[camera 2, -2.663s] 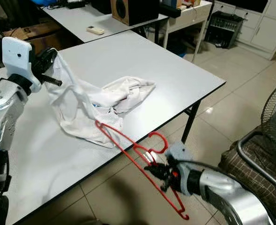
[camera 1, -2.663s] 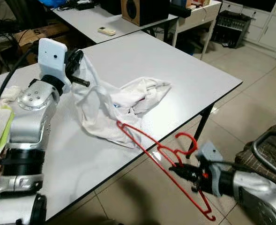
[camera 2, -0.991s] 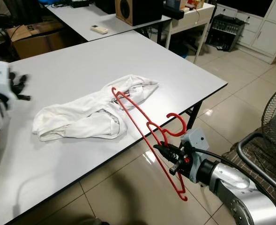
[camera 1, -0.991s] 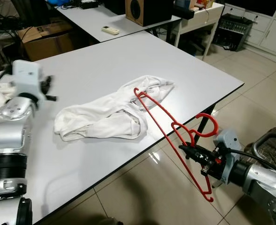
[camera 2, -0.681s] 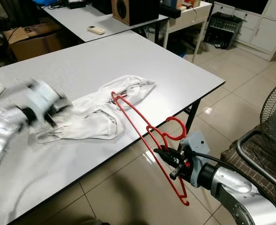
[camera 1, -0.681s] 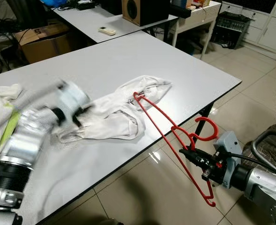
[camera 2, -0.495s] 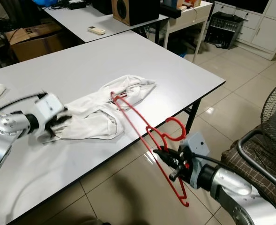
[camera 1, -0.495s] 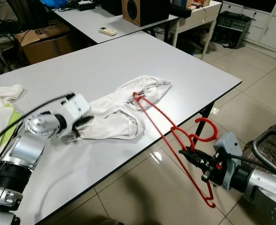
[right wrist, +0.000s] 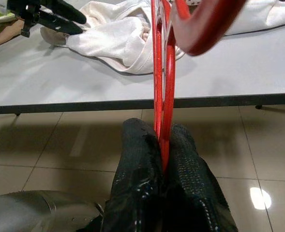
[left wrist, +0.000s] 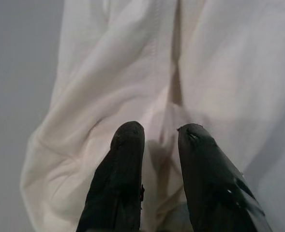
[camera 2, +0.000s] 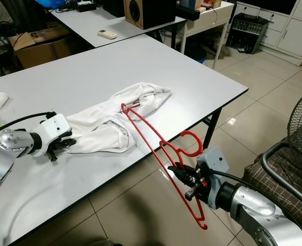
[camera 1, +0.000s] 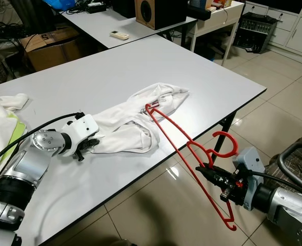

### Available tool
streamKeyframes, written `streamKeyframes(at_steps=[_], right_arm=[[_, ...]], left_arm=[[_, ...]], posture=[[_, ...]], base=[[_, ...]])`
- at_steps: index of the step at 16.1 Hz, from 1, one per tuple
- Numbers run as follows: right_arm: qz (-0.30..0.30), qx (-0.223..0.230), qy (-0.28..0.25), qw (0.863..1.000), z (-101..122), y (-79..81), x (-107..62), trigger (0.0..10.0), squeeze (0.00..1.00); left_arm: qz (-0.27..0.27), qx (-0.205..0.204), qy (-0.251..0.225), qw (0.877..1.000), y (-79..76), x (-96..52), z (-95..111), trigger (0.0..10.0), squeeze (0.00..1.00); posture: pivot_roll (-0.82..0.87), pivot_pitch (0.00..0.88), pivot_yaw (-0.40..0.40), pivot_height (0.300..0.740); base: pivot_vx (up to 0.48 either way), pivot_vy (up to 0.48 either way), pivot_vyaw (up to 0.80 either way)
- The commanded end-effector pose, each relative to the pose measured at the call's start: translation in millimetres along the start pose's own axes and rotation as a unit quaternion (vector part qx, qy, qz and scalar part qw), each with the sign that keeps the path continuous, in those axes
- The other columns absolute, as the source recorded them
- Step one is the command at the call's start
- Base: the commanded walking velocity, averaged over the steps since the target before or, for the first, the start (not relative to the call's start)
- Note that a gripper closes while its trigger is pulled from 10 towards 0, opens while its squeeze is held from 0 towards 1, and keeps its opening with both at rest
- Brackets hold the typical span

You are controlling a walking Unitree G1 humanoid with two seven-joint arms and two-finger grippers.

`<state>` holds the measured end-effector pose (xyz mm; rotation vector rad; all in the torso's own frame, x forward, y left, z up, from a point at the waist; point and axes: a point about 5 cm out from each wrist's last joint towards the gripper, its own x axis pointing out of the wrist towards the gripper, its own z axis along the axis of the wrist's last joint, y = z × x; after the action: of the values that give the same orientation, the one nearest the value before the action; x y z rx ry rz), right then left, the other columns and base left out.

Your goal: Hang hanger

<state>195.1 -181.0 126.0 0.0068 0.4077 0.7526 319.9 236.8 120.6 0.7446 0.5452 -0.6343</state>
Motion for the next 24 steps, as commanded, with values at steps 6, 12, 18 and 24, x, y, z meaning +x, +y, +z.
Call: streamKeyframes(at_steps=[6, 12, 18, 24], right_arm=[[0.011, -0.01, 0.006, 1.0, 2, 4.7, 1.5, 10.0, 0.0], [0.024, -0.012, 0.012, 1.0, 1, 6.8, 0.8, 10.0, 0.0], [0.049, -0.017, 0.016, 0.999, 2, 9.1, -1.1, 10.0, 0.0], [0.091, -0.007, 0.037, 0.995, -3, 17.8, 2.1, 10.0, 0.0]], left_arm=[[0.034, 0.025, 0.027, 0.999, 6.4, 7.4, -4, 2.1, 0.0], [0.038, 0.026, 0.033, 0.998, 5.5, 13.5, -6, 0.0, 0.0], [0.094, -0.027, -0.035, 0.995, 20.8, 13.0, 15, 0.0, 0.0], [0.113, -0.064, -0.134, 0.982, 39.1, -5.7, 59, 0.0, 0.0]], posture=[[-0.1, 0.0, 0.091, 0.74], [-0.1, 0.0, 0.082, 0.74], [-0.09, 0.0, 0.074, 0.74], [-0.08, 0.0, 0.067, 0.74]], base=[[0.0, 0.0, 0.0], [0.0, 0.0, 0.0], [0.0, 0.0, 0.0], [0.0, 0.0, 0.0]])
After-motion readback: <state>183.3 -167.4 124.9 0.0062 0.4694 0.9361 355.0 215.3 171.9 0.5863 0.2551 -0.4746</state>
